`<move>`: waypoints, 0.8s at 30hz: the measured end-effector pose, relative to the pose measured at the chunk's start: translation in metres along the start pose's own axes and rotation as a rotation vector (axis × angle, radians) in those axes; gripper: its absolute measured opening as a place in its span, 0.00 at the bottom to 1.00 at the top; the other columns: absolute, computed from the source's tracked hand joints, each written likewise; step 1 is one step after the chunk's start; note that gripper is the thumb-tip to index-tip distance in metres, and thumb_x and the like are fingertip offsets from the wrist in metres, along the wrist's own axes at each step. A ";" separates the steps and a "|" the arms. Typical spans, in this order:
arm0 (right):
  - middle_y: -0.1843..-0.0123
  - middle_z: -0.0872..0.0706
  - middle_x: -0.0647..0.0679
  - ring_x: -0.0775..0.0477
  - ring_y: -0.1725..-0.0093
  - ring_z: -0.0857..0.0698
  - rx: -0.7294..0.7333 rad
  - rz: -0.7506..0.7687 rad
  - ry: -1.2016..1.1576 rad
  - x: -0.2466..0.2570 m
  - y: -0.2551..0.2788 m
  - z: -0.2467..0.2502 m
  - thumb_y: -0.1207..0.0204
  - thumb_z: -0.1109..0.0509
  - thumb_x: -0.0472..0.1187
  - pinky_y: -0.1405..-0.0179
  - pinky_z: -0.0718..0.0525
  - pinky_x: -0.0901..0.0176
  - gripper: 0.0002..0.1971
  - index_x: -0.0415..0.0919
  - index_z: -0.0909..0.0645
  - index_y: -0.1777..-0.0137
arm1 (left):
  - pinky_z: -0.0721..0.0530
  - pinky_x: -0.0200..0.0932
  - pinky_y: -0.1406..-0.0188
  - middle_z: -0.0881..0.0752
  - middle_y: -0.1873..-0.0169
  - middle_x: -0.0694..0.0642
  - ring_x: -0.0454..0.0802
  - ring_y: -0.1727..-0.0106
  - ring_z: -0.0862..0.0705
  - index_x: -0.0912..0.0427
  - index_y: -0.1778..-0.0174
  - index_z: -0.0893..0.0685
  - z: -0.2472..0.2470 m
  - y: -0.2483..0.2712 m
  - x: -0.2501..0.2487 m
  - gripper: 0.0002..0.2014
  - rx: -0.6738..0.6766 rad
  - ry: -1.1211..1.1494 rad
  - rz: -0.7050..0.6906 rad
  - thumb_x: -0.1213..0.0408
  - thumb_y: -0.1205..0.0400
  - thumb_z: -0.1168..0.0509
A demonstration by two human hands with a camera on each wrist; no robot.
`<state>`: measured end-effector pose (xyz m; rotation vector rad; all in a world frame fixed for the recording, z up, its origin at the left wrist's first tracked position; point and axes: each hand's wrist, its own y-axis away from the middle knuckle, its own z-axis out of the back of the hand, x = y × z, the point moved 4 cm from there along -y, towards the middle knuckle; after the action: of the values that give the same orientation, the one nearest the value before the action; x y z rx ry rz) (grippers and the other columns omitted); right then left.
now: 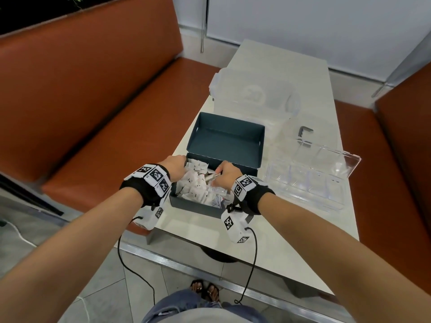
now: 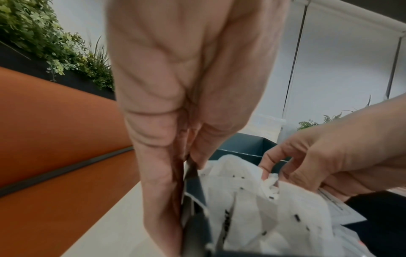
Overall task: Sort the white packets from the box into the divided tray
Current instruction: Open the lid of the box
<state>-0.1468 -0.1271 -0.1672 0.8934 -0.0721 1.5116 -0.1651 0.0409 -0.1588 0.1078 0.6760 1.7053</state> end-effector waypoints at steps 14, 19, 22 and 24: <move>0.53 0.17 0.41 0.43 0.52 0.16 -0.079 -0.173 -0.067 -0.007 -0.007 0.002 0.23 0.31 0.36 0.56 0.17 0.59 0.10 0.31 0.20 0.45 | 0.20 0.55 0.39 0.28 0.24 0.68 0.67 0.29 0.24 0.59 0.17 0.40 -0.002 0.008 0.002 0.23 0.024 0.100 0.006 0.66 0.10 0.49; 0.37 0.20 0.38 0.37 0.37 0.18 0.175 -0.139 -0.109 0.007 0.004 -0.011 0.23 0.31 0.39 0.33 0.20 0.43 0.19 0.34 0.24 0.34 | 0.20 0.56 0.37 0.28 0.25 0.68 0.67 0.29 0.24 0.58 0.17 0.39 -0.001 0.008 0.002 0.23 0.035 0.106 0.010 0.68 0.10 0.50; 0.37 0.20 0.40 0.38 0.35 0.20 0.148 -0.037 0.001 0.013 0.005 -0.015 0.23 0.32 0.38 0.41 0.18 0.50 0.22 0.38 0.27 0.29 | 0.19 0.57 0.40 0.28 0.26 0.69 0.68 0.30 0.24 0.58 0.17 0.39 -0.001 0.010 0.001 0.23 0.047 0.123 0.010 0.68 0.10 0.50; 0.51 0.20 0.43 0.40 0.46 0.17 0.079 0.010 0.044 0.017 0.004 -0.013 0.23 0.32 0.36 0.53 0.19 0.54 0.10 0.39 0.22 0.43 | 0.19 0.57 0.40 0.28 0.25 0.69 0.68 0.29 0.25 0.59 0.17 0.40 -0.001 0.011 0.001 0.23 0.044 0.120 0.014 0.69 0.10 0.50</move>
<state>-0.1542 -0.1071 -0.1650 0.9228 0.0155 1.5514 -0.1749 0.0402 -0.1541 0.0415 0.8032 1.7213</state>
